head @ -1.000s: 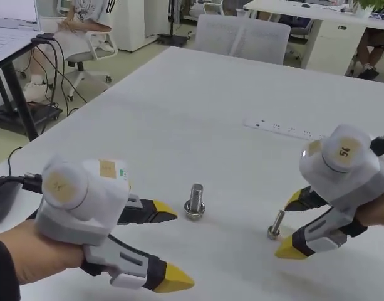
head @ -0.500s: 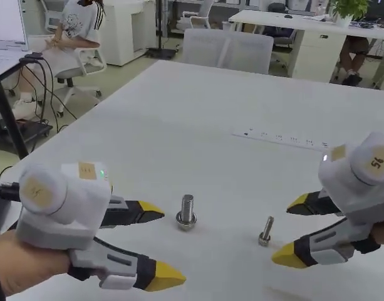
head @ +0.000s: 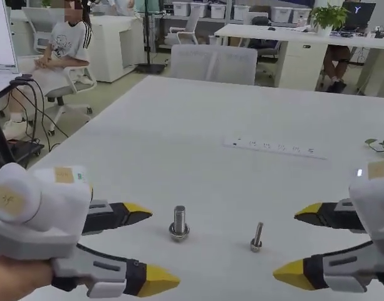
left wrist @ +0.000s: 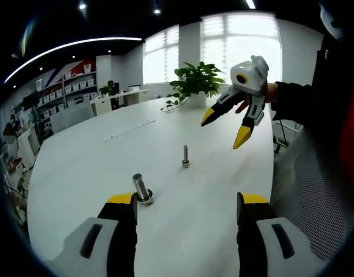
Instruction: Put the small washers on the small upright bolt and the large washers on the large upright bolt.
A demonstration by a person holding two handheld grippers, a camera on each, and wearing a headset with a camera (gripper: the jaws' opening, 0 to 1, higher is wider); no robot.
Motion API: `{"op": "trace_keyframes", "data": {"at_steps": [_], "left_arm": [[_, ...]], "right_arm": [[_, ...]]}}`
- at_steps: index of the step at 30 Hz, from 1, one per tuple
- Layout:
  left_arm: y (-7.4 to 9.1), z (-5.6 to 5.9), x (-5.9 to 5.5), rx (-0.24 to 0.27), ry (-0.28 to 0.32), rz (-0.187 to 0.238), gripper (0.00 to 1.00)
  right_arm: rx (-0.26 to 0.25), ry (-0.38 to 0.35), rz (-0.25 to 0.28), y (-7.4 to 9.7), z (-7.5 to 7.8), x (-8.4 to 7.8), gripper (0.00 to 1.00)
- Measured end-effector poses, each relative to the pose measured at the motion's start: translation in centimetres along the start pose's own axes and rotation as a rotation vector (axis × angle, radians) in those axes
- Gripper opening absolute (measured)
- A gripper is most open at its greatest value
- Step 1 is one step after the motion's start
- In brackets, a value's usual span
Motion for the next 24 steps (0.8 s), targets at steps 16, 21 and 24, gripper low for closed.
{"op": "trace_keyframes", "data": {"at_steps": [16,21,24], "left_arm": [[1.2,2.1,-0.5,0.020,0.085,0.000,0.78],[1.7,2.2,-0.6,0.038,0.117,0.027,0.78],[1.6,2.2,-1.1,0.033,0.133,0.022,0.78]], "right_arm": [[-0.081,-0.093,0.148,1.2,-3.0,-1.2,0.76],[-0.105,-0.113,0.194,1.3,-4.0,-2.0,0.75],[-0.131,-0.141,0.204,1.0,-4.1,-2.6,0.75]]}}
Point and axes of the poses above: the centre of the closed fingertips' face, and the gripper's own axes: y roughly backward along the fingers, z roughly to its right, x roughly out of its top, the point moved 8 cm from there along y, roughly backward along the fingers, and after that the axes turned 7 degrees about -y, right-handed, at the moved point
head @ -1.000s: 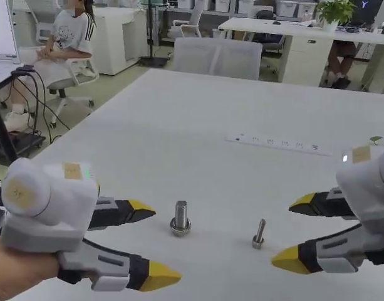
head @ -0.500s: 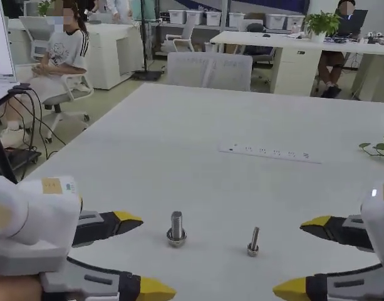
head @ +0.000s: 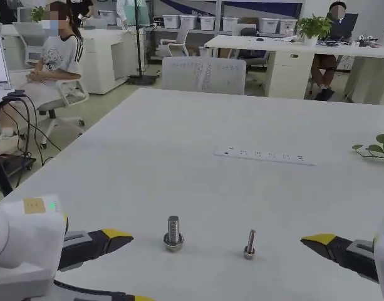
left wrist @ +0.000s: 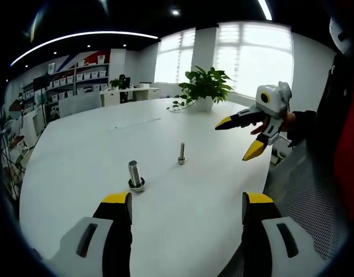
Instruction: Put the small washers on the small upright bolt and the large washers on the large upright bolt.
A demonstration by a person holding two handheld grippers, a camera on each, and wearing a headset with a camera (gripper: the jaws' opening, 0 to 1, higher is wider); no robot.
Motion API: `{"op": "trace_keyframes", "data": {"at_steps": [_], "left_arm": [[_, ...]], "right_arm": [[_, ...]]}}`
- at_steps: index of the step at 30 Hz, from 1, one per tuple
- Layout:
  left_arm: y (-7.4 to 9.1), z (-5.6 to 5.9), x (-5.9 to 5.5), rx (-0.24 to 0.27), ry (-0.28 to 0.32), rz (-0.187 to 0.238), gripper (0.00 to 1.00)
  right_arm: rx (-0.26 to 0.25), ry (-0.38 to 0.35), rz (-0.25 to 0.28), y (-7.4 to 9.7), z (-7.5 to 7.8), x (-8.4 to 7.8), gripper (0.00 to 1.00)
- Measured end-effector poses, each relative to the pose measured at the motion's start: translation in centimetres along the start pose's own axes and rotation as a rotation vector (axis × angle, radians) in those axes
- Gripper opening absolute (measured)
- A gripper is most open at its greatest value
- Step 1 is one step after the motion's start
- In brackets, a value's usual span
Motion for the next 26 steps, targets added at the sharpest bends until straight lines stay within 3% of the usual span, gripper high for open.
{"op": "trace_keyframes", "data": {"at_steps": [4,7,15,26], "left_arm": [[-0.1,0.3,-0.1,-0.007,-0.004,-0.002,0.78],[-0.3,0.4,-0.3,-0.018,-0.014,-0.015,0.78],[-0.2,0.4,-0.6,-0.033,-0.005,-0.006,0.78],[-0.3,0.3,-0.8,-0.031,0.000,-0.019,0.78]], "right_arm": [[-0.038,-0.008,0.032,-0.1,-0.3,-0.5,0.76],[-0.036,-0.029,0.055,-0.2,-0.3,-0.5,0.76],[0.006,-0.001,0.035,-0.8,-1.1,-1.1,0.76],[-0.001,-0.002,0.037,-0.8,-1.0,-0.9,0.77]]}}
Point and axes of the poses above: the centre of the closed fingertips' face, and the gripper's own axes: y roughly backward along the fingers, z roughly to its right, x roughly out of its top, the point moved 8 cm from there along y, roughly backward along the fingers, and after that the axes turned 7 degrees about -y, right-handed, at the moved point
